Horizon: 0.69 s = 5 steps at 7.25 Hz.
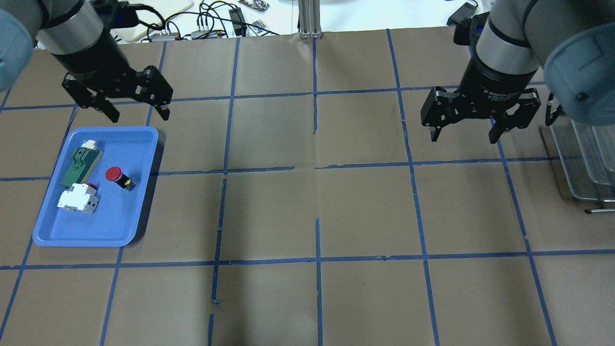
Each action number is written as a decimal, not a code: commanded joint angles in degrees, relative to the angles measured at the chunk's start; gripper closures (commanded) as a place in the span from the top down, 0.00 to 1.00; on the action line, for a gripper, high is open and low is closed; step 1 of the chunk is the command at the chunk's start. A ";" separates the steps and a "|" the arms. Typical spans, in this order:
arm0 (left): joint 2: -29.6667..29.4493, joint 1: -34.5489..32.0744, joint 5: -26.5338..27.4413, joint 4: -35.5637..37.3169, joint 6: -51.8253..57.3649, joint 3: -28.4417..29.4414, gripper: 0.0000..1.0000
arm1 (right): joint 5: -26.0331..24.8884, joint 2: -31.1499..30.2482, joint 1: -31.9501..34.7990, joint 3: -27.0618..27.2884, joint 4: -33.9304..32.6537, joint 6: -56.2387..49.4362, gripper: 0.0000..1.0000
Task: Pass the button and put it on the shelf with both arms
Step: 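Lower the left gripper over the red button in the blue tray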
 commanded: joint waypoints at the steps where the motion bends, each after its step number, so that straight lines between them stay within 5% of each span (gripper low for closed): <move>1: -2.83 11.70 -0.70 8.17 7.51 -6.35 1.00 | -0.05 -0.02 -0.03 0.57 -0.07 0.00 1.00; 5: -13.37 12.97 0.61 28.68 13.86 -14.99 1.00 | 0.56 -0.10 0.06 0.93 -0.69 0.00 1.00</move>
